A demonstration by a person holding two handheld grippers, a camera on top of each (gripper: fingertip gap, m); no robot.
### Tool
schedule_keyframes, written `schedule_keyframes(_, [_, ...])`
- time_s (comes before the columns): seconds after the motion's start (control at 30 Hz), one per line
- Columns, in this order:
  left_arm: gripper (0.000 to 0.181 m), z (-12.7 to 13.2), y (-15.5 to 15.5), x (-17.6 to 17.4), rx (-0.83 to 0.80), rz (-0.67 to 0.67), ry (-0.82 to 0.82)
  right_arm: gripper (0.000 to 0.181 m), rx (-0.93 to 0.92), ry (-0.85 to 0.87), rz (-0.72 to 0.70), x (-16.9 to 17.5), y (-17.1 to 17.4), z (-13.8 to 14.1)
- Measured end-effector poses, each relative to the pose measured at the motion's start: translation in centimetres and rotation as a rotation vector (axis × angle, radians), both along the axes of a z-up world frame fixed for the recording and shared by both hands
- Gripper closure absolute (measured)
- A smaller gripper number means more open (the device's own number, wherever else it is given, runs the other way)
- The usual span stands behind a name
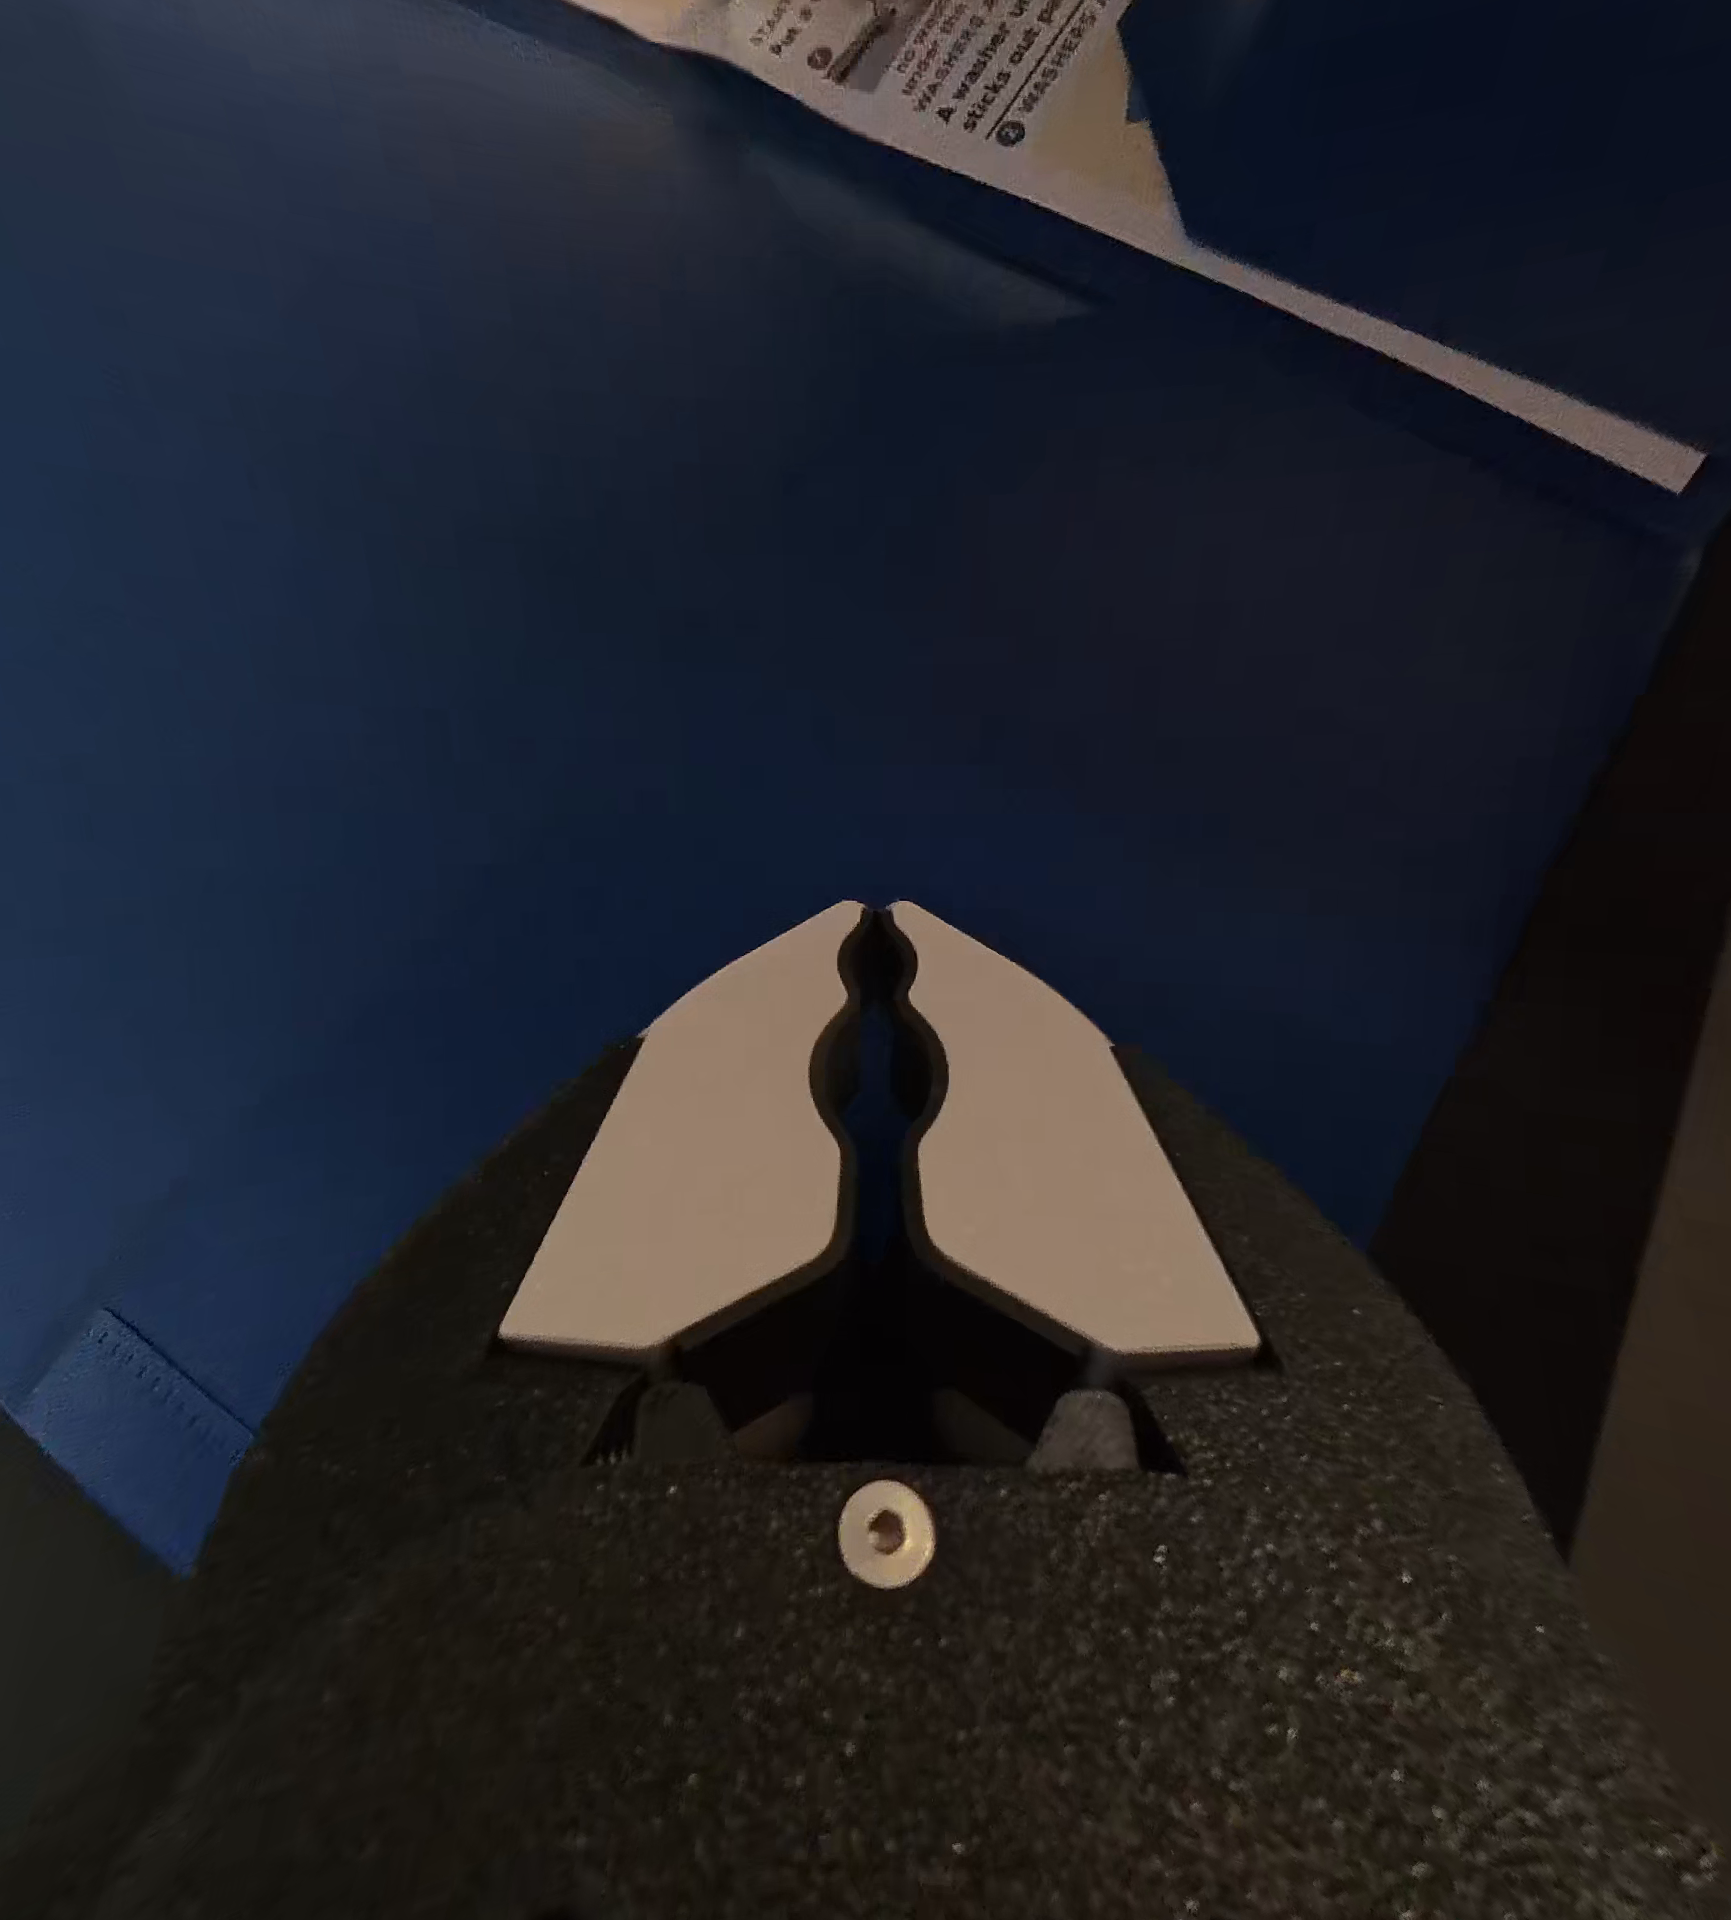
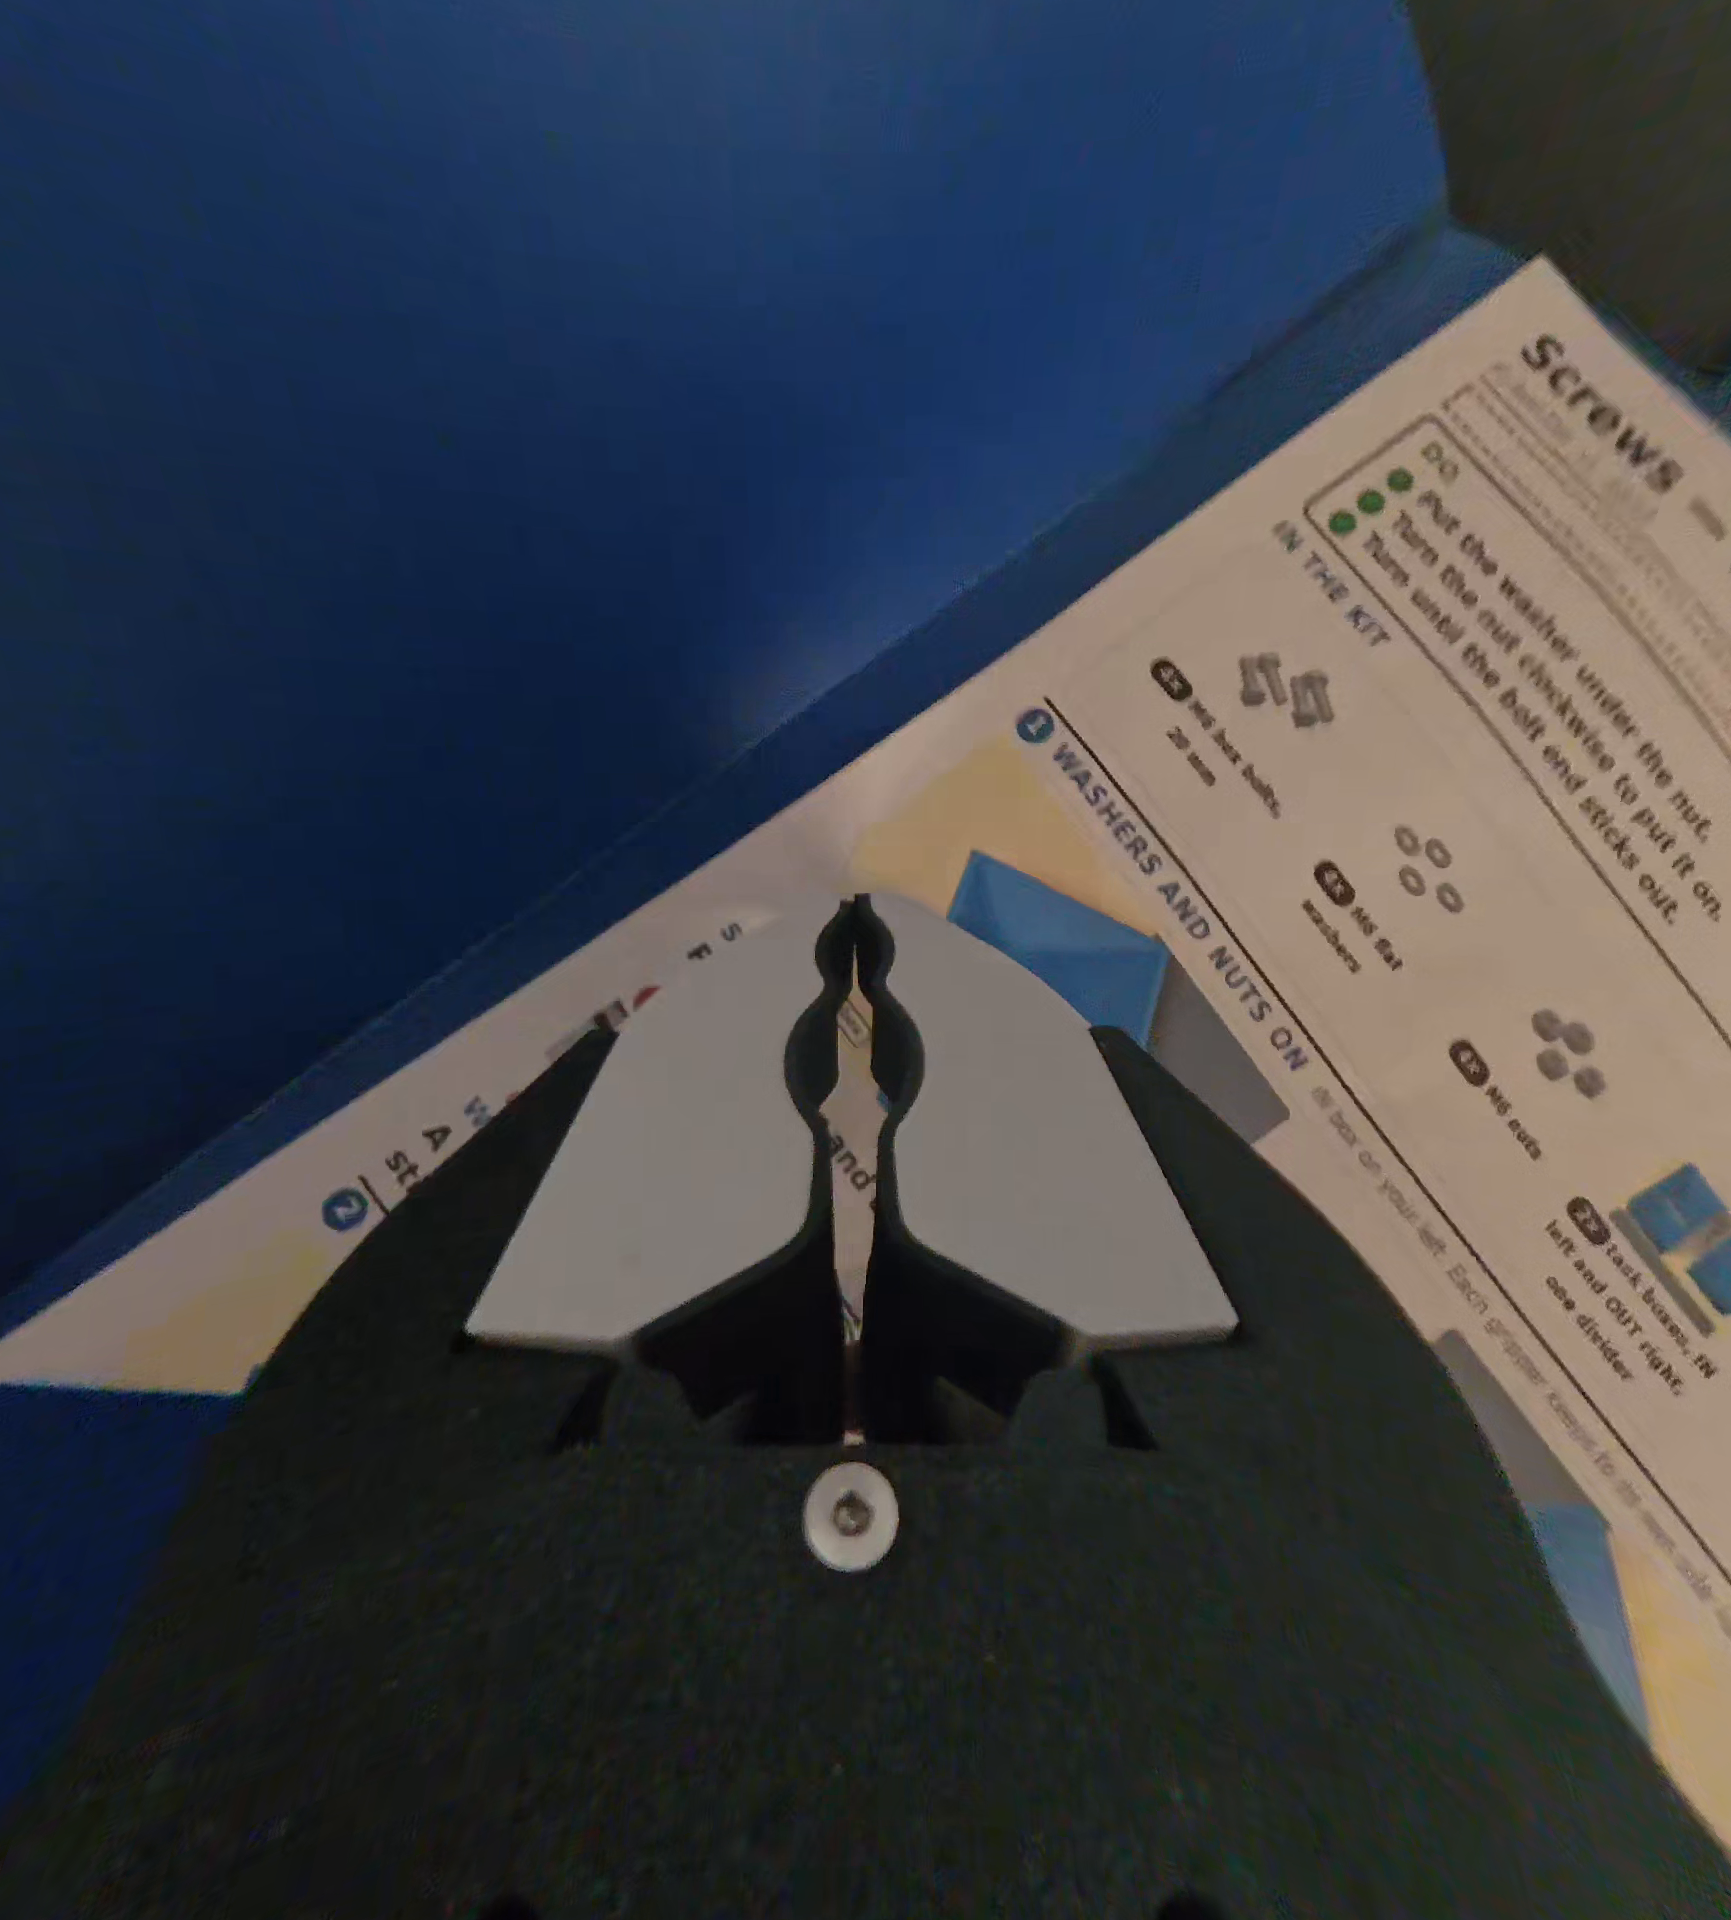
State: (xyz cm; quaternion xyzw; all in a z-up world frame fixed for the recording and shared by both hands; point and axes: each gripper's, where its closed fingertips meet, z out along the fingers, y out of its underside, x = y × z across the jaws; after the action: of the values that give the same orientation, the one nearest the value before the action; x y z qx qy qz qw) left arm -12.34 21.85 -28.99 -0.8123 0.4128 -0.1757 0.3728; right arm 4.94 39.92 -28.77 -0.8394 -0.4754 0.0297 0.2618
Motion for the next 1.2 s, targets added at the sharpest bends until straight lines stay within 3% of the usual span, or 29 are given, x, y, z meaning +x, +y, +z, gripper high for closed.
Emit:
schedule_keyframes(0.03, [0.179, 0.0, 0.0, 0.0, 0.009, -0.003, 0.006, 0.181, 0.004, 0.018, 0.008, 0.1, -0.1, 0.0])
schedule_keyframes(0.1, [0.179, 0.0, 0.0, 0.1, 0.018, -0.005, 0.012, 0.181, 0.030, 0.046, 0.073, -0.3, -0.4, 0.0])
schedule_keyframes(0.47, [0.179, 0.0, -0.2, 0.2, -0.057, 0.014, -0.040, 0.181, 0.016, 0.009, 0.140, -0.2, -1.2, -0.2])
schedule_keyframes(0.53, [0.179, 0.0, -0.2, 0.2, -0.059, 0.016, -0.042, 0.168, 0.027, 0.040, 0.153, -0.5, -1.2, 0.3])
schedule_keyframes(0.67, [0.179, 0.0, -0.2, 0.2, -0.057, 0.016, -0.040, 0.142, 0.168, 0.376, 0.226, -3.3, -3.3, 6.2])
schedule_keyframes(0.8, [0.172, 0.3, -0.3, 0.2, -0.066, 0.005, -0.056, 0.103, 0.227, 0.692, 0.318, -5.7, -9.2, 12.7])
schedule_keyframes(0.9, [0.153, 4.9, 0.6, 0.9, 0.158, 0.035, -0.206, 0.081, 0.255, 0.873, 0.386, -6.8, -14.2, 16.2])
schedule_keyframes(1.03, [0.033, 14.0, -1.1, 1.9, 0.544, 0.007, -0.417, 0.056, 0.341, 1.213, 0.522, -6.3, -20.6, 21.0])
schedule_keyframes(1.13, [0.033, 17.4, -5.0, 2.6, 0.577, -0.072, -0.543, 0.042, 0.383, 1.363, 0.560, -4.5, -23.2, 22.0])
schedule_keyframes(1.17, [0.043, 18.5, -6.5, 2.7, 0.565, -0.102, -0.630, 0.041, 0.359, 1.361, 0.562, -4.2, -23.6, 21.5])
schedule_keyframes(1.2, [0.073, 19.2, -8.3, 2.7, 0.545, -0.155, -0.709, 0.041, 0.322, 1.350, 0.563, -4.1, -24.1, 20.6])
